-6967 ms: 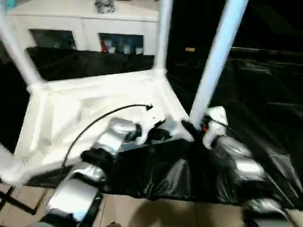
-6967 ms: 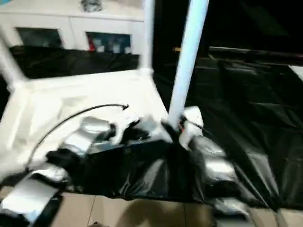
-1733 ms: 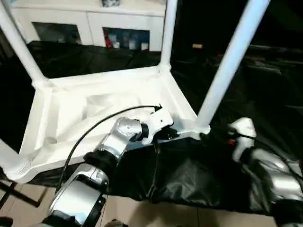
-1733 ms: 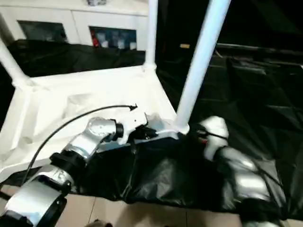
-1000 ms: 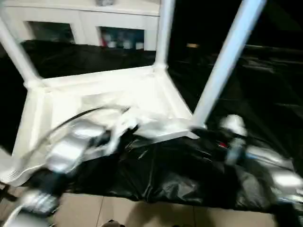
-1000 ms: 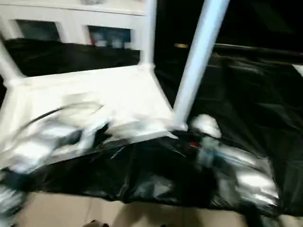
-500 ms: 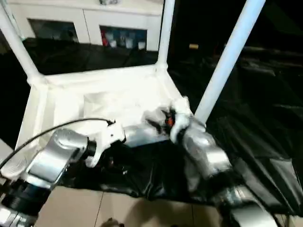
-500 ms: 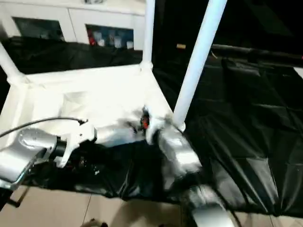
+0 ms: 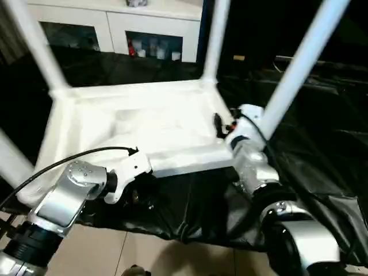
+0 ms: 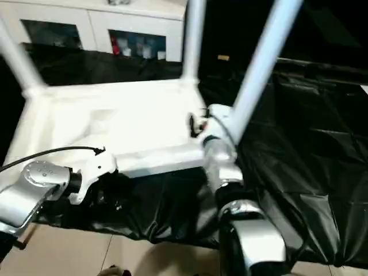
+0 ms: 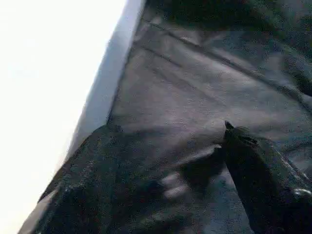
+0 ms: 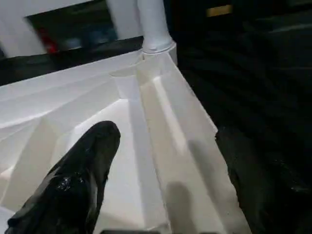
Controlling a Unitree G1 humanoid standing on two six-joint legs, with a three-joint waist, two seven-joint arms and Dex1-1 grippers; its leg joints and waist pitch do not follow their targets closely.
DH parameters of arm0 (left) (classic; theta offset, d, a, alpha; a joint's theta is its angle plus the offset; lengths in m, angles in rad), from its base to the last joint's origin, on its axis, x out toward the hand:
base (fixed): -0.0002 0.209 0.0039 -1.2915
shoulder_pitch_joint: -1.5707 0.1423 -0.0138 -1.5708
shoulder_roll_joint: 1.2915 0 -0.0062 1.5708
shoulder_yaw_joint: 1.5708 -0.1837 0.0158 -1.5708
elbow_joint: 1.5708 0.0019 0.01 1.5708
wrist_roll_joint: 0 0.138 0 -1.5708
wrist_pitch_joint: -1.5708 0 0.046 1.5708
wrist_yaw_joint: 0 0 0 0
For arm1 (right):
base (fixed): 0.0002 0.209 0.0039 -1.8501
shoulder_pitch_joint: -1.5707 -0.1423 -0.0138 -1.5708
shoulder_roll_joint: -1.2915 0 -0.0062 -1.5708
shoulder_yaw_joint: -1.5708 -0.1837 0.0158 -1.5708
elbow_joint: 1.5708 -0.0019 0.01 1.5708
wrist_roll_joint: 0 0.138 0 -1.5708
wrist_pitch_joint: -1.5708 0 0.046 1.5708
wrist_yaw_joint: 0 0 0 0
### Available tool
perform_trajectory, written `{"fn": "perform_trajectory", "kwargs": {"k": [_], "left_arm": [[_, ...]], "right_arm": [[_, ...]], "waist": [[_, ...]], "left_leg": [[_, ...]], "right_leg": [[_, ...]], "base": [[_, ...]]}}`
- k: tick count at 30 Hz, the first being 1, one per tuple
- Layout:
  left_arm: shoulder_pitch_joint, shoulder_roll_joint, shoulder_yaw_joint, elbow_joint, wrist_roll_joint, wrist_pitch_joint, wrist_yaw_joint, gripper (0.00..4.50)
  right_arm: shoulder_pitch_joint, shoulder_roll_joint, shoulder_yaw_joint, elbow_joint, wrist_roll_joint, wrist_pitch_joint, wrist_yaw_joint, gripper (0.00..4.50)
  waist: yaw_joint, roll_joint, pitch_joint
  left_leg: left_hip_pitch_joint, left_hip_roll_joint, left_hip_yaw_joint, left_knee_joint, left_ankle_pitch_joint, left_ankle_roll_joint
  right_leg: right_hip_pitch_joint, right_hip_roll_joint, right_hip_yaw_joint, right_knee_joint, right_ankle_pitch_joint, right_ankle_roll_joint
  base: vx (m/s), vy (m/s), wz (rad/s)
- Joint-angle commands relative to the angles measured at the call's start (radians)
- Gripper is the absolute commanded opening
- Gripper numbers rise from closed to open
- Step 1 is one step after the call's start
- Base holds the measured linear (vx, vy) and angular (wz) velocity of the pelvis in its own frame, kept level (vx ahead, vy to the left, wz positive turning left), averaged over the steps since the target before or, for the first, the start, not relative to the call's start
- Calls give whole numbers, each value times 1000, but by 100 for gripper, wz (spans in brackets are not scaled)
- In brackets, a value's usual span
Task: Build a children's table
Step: Rotate leg to tighten
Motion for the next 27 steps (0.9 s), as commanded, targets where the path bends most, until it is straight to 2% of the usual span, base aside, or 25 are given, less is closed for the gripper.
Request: {"fn": "perform_trajectory", "kwargs": {"k": [1,3,5,7,8,9,10,11,12,13,14,16,17,18,19,20,21,22,23,24,25,26,27], "left_arm": [[-29,-10,26,31,33,-26,68,366],[-42,-32,32,55,40,-43,106,366],[-56,-52,37,76,47,-53,141,366],[-69,-72,42,96,50,-66,174,366],[-71,-83,45,100,48,-76,188,366],[-71,-90,48,101,46,-83,196,366],[-68,-105,58,103,39,-113,217,366],[-65,-111,64,104,35,-134,225,366],[-55,-124,81,103,29,-166,252,366],[-45,-134,97,103,22,-196,275,366],[-40,-139,107,103,19,-212,289,366],[-18,-157,140,101,2,-252,324,366],[5,-161,159,91,-14,-271,326,366],[41,-161,179,74,-32,-289,328,366],[64,-158,189,63,-41,-302,327,366],[91,-160,204,55,-46,-327,338,366],[104,-162,212,53,-46,-345,348,396],[131,-173,234,53,-50,-377,373,396],[157,-183,254,51,-56,-405,393,401],[179,-195,276,48,-58,-427,423,407],[203,-218,308,52,-58,-476,474,407],[203,-218,308,52,-58,-476,474,434],[216,-233,328,55,-57,-508,508,443]], "right_arm": [[-8,-73,-63,42,22,-36,-46,368],[-17,-112,-75,66,20,-54,-47,368],[-19,-145,-83,75,18,-61,-46,368],[-24,-176,-91,86,14,-69,-48,368],[-27,-197,-97,94,13,-72,-47,368],[-28,-213,-102,99,13,-74,-45,368],[-32,-257,-112,112,10,-80,-37,368],[-32,-270,-114,116,8,-81,-35,368],[-31,-296,-116,120,3,-83,-30,368],[-31,-312,-115,123,0,-87,-20,368],[-30,-321,-115,125,-2,-89,-14,368],[-27,-338,-109,129,-9,-93,21,368],[-19,-337,-104,114,-2,-86,76,368],[-4,-330,-94,88,8,-74,168,368],[10,-323,-84,65,14,-66,233,368],[33,-312,-64,27,16,-58,303,368],[46,-306,-49,8,16,-56,340,368],[83,-293,-22,-50,29,-38,411,368],[121,-282,2,-109,42,-18,459,368],[158,-272,24,-171,56,7,493,368],[210,-262,54,-253,74,34,524,368],[210,-262,54,-253,74,34,524,368],[240,-257,72,-303,85,49,537,368]], "waist": [[-13,14,-67],[-11,11,-69],[-8,12,-72],[-9,7,-72],[-7,6,-75],[-7,16,-76],[-8,13,-79],[-9,10,-79],[-8,13,-81],[-7,11,-81],[-7,14,-83],[-13,11,-84],[-13,10,-84],[-20,25,-82],[-21,23,-82],[-25,24,-82],[-33,26,-81],[-35,36,-81],[-36,38,-78],[-39,35,-76],[-36,40,-75],[-36,36,-77],[-35,40,-78]], "left_leg": [[35,26,-8,-75,-327,-59],[28,24,-10,-74,-330,-56],[30,24,-8,-71,-317,-50],[18,22,-9,-70,-289,-41],[18,22,-9,-67,-272,-35],[15,21,-11,-67,-263,-35],[18,20,-9,-62,-251,-28],[15,19,-7,-61,-241,-23],[10,18,-8,-59,-218,-14],[10,18,-7,-57,-211,-9],[7,17,-6,-54,-197,-1],[-3,16,-7,-51,-169,22],[-1,16,-8,-50,-170,26],[-6,16,-8,-50,-196,36],[-9,19,-10,-52,-196,36],[-7,20,-11,-51,-207,46],[-6,22,-11,-52,-219,54],[-1,25,-12,-53,-231,52],[-1,27,-12,-54,-245,53],[-3,29,-13,-57,-261,53],[0,32,-15,-60,-272,48],[2,33,-14,-58,-280,45],[4,33,-15,-59,-285,42]], "right_leg": [[21,-37,43,-65,-259,-165],[26,-37,44,-62,-265,-161],[26,-36,44,-62,-248,-162],[34,-36,43,-58,-222,-165],[36,-37,43,-56,-209,-164],[37,-38,42,-53,-199,-166],[37,-33,40,-53,-164,-175],[39,-32,40,-52,-147,-180],[43,-32,39,-48,-115,-188],[43,-32,38,-48,-104,-191],[45,-30,38,-45,-71,-200],[52,-30,35,-40,-27,-212],[51,-30,34,-41,-38,-212],[52,-31,34,-47,-51,-218],[56,-34,33,-46,-59,-220],[53,-33,33,-48,-72,-223],[52,-32,32,-52,-91,-228],[47,-32,32,-54,-114,-239],[47,-32,32,-58,-125,-238],[49,-27,33,-60,-130,-232],[48,-31,33,-61,-143,-229],[46,-30,34,-63,-153,-221],[45,-31,33,-63,-166,-225]], "base": [[0,0,0],[0,0,0],[0,0,0],[0,0,0],[0,0,0],[0,0,0],[0,0,0],[0,0,0],[0,0,0],[0,0,0],[0,0,0],[0,0,0],[0,0,0],[0,0,0],[0,0,0],[0,0,0],[0,0,0],[0,0,0],[0,0,0],[0,0,0],[0,0,0],[0,0,0],[0,0,0]]}}
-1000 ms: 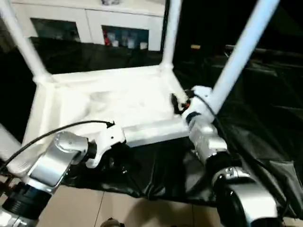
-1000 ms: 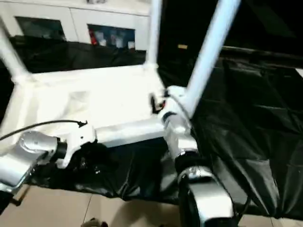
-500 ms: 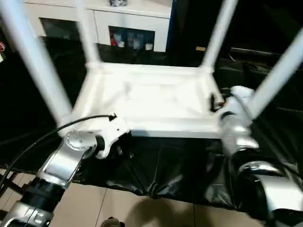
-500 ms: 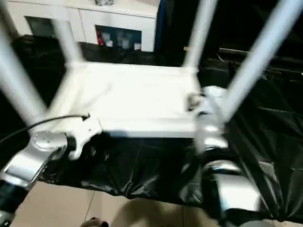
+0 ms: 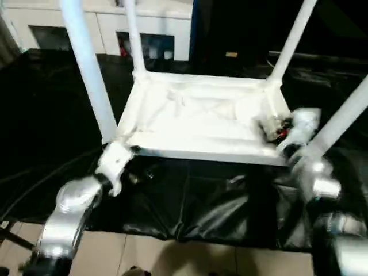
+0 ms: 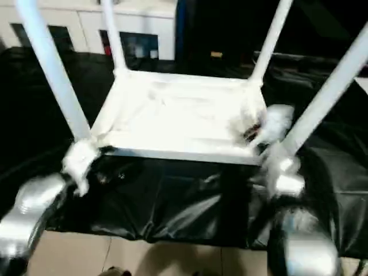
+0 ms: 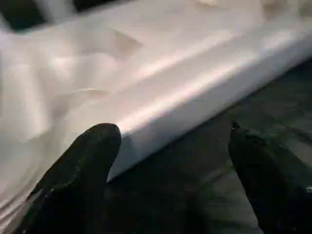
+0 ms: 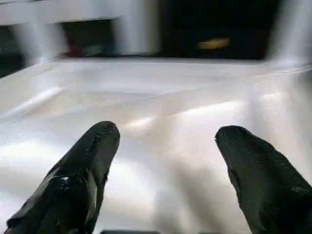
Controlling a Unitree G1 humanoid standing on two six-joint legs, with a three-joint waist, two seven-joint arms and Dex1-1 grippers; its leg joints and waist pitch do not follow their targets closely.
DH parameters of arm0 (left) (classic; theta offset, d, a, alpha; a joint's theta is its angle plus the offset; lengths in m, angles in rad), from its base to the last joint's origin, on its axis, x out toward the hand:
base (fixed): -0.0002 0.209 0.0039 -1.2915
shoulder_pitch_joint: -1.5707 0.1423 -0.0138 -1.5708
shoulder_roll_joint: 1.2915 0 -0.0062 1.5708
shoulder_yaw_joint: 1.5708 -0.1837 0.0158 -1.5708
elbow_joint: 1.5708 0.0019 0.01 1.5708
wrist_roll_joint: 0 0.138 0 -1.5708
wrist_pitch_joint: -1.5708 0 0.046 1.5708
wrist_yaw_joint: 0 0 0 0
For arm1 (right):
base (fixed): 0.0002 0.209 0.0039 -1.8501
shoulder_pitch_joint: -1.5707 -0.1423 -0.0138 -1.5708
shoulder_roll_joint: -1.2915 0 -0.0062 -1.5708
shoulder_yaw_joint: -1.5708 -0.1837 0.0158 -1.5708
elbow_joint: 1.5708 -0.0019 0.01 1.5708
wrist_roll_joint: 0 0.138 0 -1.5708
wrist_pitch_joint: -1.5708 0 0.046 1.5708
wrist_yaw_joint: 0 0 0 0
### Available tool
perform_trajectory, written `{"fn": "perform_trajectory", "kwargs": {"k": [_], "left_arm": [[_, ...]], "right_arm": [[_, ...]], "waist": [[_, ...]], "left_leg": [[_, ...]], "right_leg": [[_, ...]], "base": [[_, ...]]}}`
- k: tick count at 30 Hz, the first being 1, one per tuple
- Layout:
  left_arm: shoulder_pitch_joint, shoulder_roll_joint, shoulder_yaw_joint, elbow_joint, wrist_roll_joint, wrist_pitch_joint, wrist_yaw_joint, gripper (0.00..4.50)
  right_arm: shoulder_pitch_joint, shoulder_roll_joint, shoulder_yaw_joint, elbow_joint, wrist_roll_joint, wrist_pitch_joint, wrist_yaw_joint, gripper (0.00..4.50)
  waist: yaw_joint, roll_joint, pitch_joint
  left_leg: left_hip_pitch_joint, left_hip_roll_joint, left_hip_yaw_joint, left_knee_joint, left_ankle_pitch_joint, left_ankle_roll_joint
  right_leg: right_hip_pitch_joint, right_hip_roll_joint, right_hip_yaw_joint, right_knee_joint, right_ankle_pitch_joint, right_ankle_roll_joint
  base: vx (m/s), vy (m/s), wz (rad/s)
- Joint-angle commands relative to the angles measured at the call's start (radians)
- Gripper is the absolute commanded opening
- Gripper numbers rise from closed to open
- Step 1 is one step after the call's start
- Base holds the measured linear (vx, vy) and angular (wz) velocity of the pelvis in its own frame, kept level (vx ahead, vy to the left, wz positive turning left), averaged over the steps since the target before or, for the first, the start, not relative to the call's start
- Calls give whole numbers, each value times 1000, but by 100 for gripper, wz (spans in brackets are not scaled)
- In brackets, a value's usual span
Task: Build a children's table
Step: Rotate leg to tighten
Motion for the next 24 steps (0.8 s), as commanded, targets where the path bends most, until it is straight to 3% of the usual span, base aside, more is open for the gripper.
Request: {"fn": "perform_trajectory", "kwargs": {"k": [1,2,4,6,8,12,13,15,16,18,19,21,22,24], "left_arm": [[18,-21,60,-4,11,-85,104,445],[48,-51,102,-1,24,-137,190,447],[66,-65,121,-8,36,-157,239,450],[76,-80,136,-14,47,-161,282,450],[79,-120,178,-17,63,-168,388,450],[34,-119,178,25,24,-163,351,450],[3,-108,170,51,2,-159,312,450],[-26,-97,161,79,-22,-155,270,450],[-77,-84,156,123,-61,-147,211,450],[-96,-79,154,141,-71,-142,192,450],[-127,-71,146,176,-75,-147,160,450],[-170,-64,132,225,-72,-131,113,450],[-214,-60,124,283,-64,-120,89,450],[-259,-56,121,350,-44,-108,94,450]], "right_arm": [[43,-3,37,-133,31,53,35,385],[119,3,69,-244,47,100,67,396],[159,7,78,-302,50,124,82,408],[194,7,84,-352,59,155,95,420],[315,-14,120,-538,99,269,121,435],[371,-42,142,-621,106,328,125,448],[392,-57,148,-648,105,359,118,448],[415,-72,153,-682,104,400,107,448],[445,-90,160,-715,73,462,72,448],[458,-95,160,-730,56,482,59,448],[464,-88,146,-732,50,500,31,448],[476,-80,127,-753,49,536,-16,448],[479,-75,118,-759,39,559,-51,448],[474,-69,112,-747,34,565,-71,448]], "waist": [[5,11,-70],[7,11,-67],[7,14,-67],[6,13,-65],[8,9,-60],[12,9,-62],[13,-1,-61],[17,7,-59],[23,8,-63],[26,8,-63],[25,6,-62],[28,6,-65],[27,7,-69],[28,9,-69]], "left_leg": [[22,23,-12,-71,-307,30],[21,24,-14,-74,-319,28],[24,23,-16,-78,-359,17],[25,24,-17,-79,-372,10],[26,23,-20,-83,-401,1],[20,21,-23,-84,-397,-2],[25,18,-21,-81,-402,-3],[24,17,-24,-84,-394,-7],[25,17,-24,-84,-386,-13],[26,17,-24,-84,-383,-19],[20,16,-24,-85,-376,-22],[26,13,-22,-82,-367,-23],[20,14,-23,-82,-335,-28],[23,16,-23,-82,-334,-31]], "right_leg": [[48,-38,32,-76,-209,-215],[49,-35,33,-79,-222,-192],[43,-37,31,-86,-308,-165],[40,-37,32,-90,-336,-149],[36,-35,34,-100,-378,-119],[36,-41,32,-101,-409,-100],[29,-39,34,-108,-438,-85],[28,-43,35,-109,-456,-74],[29,-41,36,-109,-446,-66],[28,-42,36,-105,-425,-72],[31,-44,35,-103,-405,-79],[28,-42,37,-104,-397,-78],[34,-42,37,-94,-345,-88],[33,-45,37,-91,-319,-98]], "base": [[0,0,0],[0,0,0],[0,0,0],[0,0,0],[0,0,0],[0,0,0],[0,0,0],[0,0,0],[0,0,0],[0,0,0],[0,0,0],[0,0,0],[0,0,0],[0,0,0]]}}
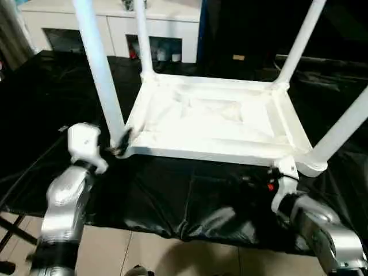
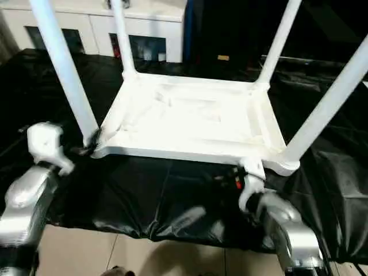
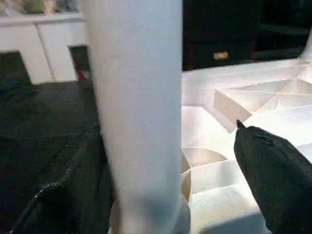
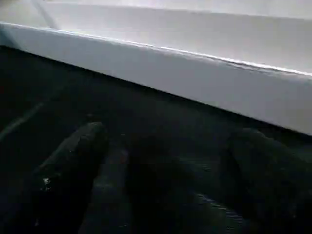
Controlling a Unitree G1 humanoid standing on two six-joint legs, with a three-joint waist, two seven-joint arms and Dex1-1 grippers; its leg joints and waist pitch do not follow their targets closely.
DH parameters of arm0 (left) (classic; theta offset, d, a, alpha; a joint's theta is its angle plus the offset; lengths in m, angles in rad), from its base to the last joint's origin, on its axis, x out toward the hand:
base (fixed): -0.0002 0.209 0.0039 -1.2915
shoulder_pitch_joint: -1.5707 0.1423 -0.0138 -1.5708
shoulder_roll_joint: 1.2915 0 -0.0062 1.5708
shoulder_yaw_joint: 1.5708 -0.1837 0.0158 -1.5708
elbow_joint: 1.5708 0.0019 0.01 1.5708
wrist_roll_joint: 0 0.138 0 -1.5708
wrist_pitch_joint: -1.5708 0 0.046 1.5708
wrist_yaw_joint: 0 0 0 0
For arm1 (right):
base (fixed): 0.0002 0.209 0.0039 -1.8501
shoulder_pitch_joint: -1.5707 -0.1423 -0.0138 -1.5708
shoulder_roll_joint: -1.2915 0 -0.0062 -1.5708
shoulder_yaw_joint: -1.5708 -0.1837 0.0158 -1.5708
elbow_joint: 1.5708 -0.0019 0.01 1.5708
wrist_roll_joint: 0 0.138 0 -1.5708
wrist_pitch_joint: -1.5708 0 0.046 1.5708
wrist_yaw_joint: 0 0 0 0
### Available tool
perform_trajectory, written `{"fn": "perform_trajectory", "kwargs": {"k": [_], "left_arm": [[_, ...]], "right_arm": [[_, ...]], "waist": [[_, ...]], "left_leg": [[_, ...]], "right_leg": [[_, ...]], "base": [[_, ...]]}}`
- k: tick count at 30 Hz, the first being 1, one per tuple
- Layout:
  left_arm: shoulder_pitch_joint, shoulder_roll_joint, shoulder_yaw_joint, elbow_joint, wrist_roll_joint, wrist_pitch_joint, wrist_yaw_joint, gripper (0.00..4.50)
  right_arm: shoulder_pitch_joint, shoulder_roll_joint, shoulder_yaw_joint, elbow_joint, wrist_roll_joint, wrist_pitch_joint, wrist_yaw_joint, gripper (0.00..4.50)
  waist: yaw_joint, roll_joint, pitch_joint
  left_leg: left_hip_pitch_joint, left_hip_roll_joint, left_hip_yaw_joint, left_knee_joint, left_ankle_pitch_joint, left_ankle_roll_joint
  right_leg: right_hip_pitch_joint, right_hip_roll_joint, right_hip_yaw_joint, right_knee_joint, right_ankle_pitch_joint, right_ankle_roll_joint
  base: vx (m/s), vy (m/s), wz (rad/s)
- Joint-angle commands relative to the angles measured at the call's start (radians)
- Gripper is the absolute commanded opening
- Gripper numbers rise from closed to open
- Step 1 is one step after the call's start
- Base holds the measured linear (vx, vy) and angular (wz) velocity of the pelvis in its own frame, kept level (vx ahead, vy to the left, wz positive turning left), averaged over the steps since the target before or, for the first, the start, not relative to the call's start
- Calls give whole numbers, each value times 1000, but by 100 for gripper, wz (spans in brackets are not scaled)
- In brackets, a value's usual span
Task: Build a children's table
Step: Rotate leg to tighten, then rotate table base
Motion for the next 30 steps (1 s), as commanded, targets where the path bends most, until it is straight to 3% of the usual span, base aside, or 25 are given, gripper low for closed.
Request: {"fn": "perform_trajectory", "kwargs": {"k": [1,5,7,8,11,12,13,15,16,17,18,19,25,28,30], "left_arm": [[-79,6,-16,127,21,46,-22,450],[-174,9,-29,244,-32,70,-135,450],[-226,-3,-11,280,-101,110,-240,450],[-231,-3,-10,284,-107,112,-251,450],[-250,-3,1,285,-173,162,-382,450],[-257,3,6,278,-219,218,-473,450],[-249,12,-5,251,-245,264,-535,450],[-244,23,-18,232,-270,306,-608,450],[-232,31,-40,193,-301,371,-670,450],[-228,34,-47,181,-312,390,-689,450],[-216,37,-64,150,-332,426,-722,450],[-204,36,-81,115,-351,458,-745,450],[-146,-6,-182,-64,-384,545,-785,450],[-102,-45,-255,-203,-412,600,-784,450],[-92,-52,-272,-239,-421,616,-782,450]], "right_arm": [[-17,11,-32,10,-16,28,-60,448],[-75,43,-68,85,-49,14,-169,448],[-134,65,-104,166,-51,-21,-224,448],[-140,67,-106,173,-51,-24,-227,448],[-182,78,-115,228,-49,-31,-239,448],[-212,84,-111,270,-57,-45,-238,448],[-231,87,-100,297,-64,-58,-229,448],[-252,92,-89,325,-72,-70,-220,448],[-281,102,-81,362,-82,-88,-216,448],[-290,106,-79,375,-85,-94,-214,448],[-308,112,-73,400,-91,-106,-209,448],[-324,117,-69,424,-98,-119,-204,448],[-369,133,-44,499,-120,-153,-164,448],[-384,141,-19,535,-142,-173,-130,448],[-389,145,-15,544,-145,-179,-121,448]], "waist": [[-1,3,-65],[1,3,-69],[0,-6,-66],[3,-3,-67],[5,-2,-68],[4,-10,-68],[4,-5,-71],[2,-5,-69],[1,-15,-67],[0,-8,-67],[0,-8,-67],[-2,-18,-66],[-13,-27,-63],[-23,-41,-65],[-25,-40,-64]], "left_leg": [[21,14,-17,-80,-326,-30],[23,13,-16,-77,-288,-37],[23,14,-12,-78,-291,-41],[28,12,-10,-75,-291,-41],[23,15,-10,-76,-261,-27],[22,15,-9,-75,-254,-23],[22,15,-7,-73,-226,-18],[20,15,-6,-73,-218,-13],[19,16,-5,-73,-217,-8],[20,18,-6,-74,-224,-10],[20,18,-6,-74,-224,-10],[19,21,-7,-76,-229,-13],[22,23,-5,-78,-239,-21],[17,23,-4,-77,-224,-15],[17,23,-3,-76,-216,-13]], "right_leg": [[32,-44,36,-86,-295,-114],[34,-50,36,-77,-246,-150],[35,-52,36,-79,-253,-172],[32,-54,36,-78,-261,-177],[39,-56,37,-73,-230,-187],[40,-56,37,-72,-218,-189],[41,-58,36,-64,-187,-211],[42,-56,36,-63,-175,-219],[45,-58,37,-62,-183,-223],[43,-61,37,-63,-204,-225],[43,-61,37,-63,-204,-225],[46,-63,37,-61,-222,-223],[45,-57,39,-65,-220,-213],[50,-56,38,-61,-187,-217],[49,-55,39,-60,-176,-220]], "base": [[0,0,0],[0,0,0],[0,0,0],[0,0,0],[0,0,0],[0,0,0],[0,0,0],[0,0,0],[0,0,0],[0,0,0],[0,0,0],[0,0,0],[0,0,0],[0,0,0],[0,0,0]]}}
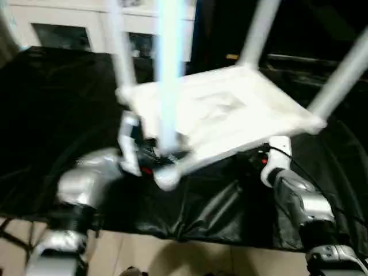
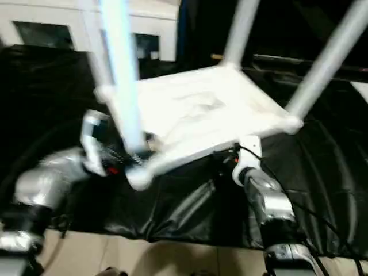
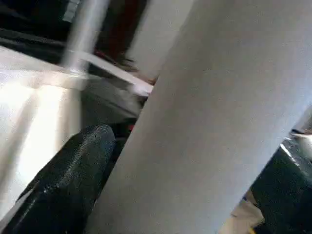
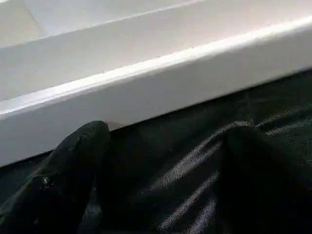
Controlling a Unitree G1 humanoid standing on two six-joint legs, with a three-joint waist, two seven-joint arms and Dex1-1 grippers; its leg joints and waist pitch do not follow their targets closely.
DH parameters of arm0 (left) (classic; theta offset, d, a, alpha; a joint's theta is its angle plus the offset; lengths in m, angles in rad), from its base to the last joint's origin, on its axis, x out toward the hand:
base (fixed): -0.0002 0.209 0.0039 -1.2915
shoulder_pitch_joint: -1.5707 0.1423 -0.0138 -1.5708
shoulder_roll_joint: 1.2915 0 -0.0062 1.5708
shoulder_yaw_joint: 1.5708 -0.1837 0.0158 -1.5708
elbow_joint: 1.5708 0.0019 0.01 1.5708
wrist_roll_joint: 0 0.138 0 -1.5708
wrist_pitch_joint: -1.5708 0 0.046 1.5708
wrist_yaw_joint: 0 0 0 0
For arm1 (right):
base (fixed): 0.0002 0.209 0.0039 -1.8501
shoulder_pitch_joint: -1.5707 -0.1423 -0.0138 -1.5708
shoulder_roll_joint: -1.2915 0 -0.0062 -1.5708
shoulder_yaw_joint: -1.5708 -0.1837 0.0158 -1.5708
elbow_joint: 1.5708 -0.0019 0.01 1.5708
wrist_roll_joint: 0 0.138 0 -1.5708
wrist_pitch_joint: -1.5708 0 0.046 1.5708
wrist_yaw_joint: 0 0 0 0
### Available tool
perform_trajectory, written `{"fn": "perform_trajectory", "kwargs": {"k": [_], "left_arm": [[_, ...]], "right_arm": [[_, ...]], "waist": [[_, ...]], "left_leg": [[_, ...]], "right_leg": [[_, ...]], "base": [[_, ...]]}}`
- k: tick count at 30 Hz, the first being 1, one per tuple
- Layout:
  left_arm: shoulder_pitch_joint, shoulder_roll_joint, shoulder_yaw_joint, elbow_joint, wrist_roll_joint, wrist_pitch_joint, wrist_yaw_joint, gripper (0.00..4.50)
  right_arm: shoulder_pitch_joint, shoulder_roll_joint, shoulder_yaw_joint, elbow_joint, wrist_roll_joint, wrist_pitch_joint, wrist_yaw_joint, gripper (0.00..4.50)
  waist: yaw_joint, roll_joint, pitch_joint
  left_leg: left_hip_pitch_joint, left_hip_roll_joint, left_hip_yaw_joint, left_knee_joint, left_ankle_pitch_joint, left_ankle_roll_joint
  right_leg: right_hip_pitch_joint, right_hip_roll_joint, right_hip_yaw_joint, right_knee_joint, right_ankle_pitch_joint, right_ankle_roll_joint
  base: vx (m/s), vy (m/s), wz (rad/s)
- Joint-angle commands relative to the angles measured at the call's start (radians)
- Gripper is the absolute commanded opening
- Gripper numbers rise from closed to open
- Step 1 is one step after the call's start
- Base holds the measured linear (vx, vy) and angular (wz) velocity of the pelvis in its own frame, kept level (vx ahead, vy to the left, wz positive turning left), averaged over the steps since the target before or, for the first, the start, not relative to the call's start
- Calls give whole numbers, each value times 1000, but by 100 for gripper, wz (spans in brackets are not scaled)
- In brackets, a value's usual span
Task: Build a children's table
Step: Rotate table base
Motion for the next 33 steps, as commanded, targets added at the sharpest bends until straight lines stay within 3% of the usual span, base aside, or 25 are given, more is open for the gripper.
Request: {"fn": "perform_trajectory", "kwargs": {"k": [1,6,8,12,13,14,17,18,19,20,26,29,32,33], "left_arm": [[16,-31,-74,-122,-49,57,-15,450],[27,-80,-118,-193,-56,82,13,450],[24,-98,-135,-200,-56,86,18,450],[4,-149,-159,-178,-29,56,39,450],[-16,-184,-162,-132,25,-5,95,450],[-16,-184,-162,-132,25,-5,95,450],[-91,-234,-160,27,195,-176,286,450],[-98,-234,-159,42,209,-187,303,450],[-128,-232,-150,95,259,-251,369,450],[-129,-231,-150,98,260,-252,371,450],[-172,-167,-138,185,339,-324,455,450],[-141,-105,-150,199,374,-396,371,450],[-119,-72,-164,184,370,-394,320,450],[-105,-47,-175,169,355,-377,271,421]], "right_arm": [[-34,33,45,25,-4,-16,57,448],[-56,62,77,64,-24,-36,102,448],[-67,77,88,74,-25,-40,123,448],[-82,102,111,88,-27,-40,158,448],[-87,107,119,100,-44,-56,152,448],[-87,107,119,100,-44,-56,152,448],[-110,110,87,141,-56,-84,106,448],[-111,108,83,143,-56,-86,103,448],[-118,98,67,157,-57,-99,96,448],[-118,97,66,158,-56,-99,96,448],[-96,32,28,146,-54,-107,114,448],[-51,-35,38,93,-54,-105,215,448],[-22,-72,59,45,-53,-95,286,448],[-1,-99,73,7,-49,-87,336,450]], "waist": [[8,-2,-69],[-2,-9,-65],[-7,-7,-63],[-8,-5,-66],[-8,-3,-67],[-10,-4,-65],[-8,-4,-65],[-8,-2,-66],[-5,1,-67],[-5,-1,-67],[2,-1,-72],[10,8,-71],[17,5,-73],[20,6,-72]], "left_leg": [[15,22,-10,-74,-214,-10],[14,21,-10,-74,-231,-7],[11,21,-14,-77,-254,-17],[16,21,-14,-74,-247,-17],[14,21,-15,-75,-238,-11],[17,21,-12,-74,-247,-10],[24,20,-14,-74,-287,-15],[18,20,-18,-76,-283,-18],[18,21,-19,-76,-281,-18],[21,20,-17,-75,-285,-18],[18,19,-16,-70,-242,3],[20,19,-15,-70,-240,10],[21,22,-14,-69,-232,23],[20,21,-14,-70,-235,25]], "right_leg": [[56,-52,38,-61,-177,-214],[54,-49,37,-69,-228,-202],[55,-50,36,-75,-289,-179],[53,-47,38,-75,-257,-182],[54,-46,38,-73,-232,-189],[50,-44,38,-77,-235,-189],[48,-44,38,-84,-280,-170],[54,-47,37,-82,-287,-165],[53,-48,37,-84,-291,-158],[49,-46,37,-86,-288,-157],[56,-45,35,-74,-208,-188],[55,-45,35,-74,-188,-203],[57,-44,36,-69,-153,-217],[57,-45,35,-70,-157,-222]], "base": [[0,0,0],[0,0,0],[0,0,0],[0,0,0],[0,0,0],[0,0,0],[0,0,0],[0,0,0],[0,0,0],[0,0,0],[0,0,0],[0,0,0],[0,0,0],[0,0,0]]}}
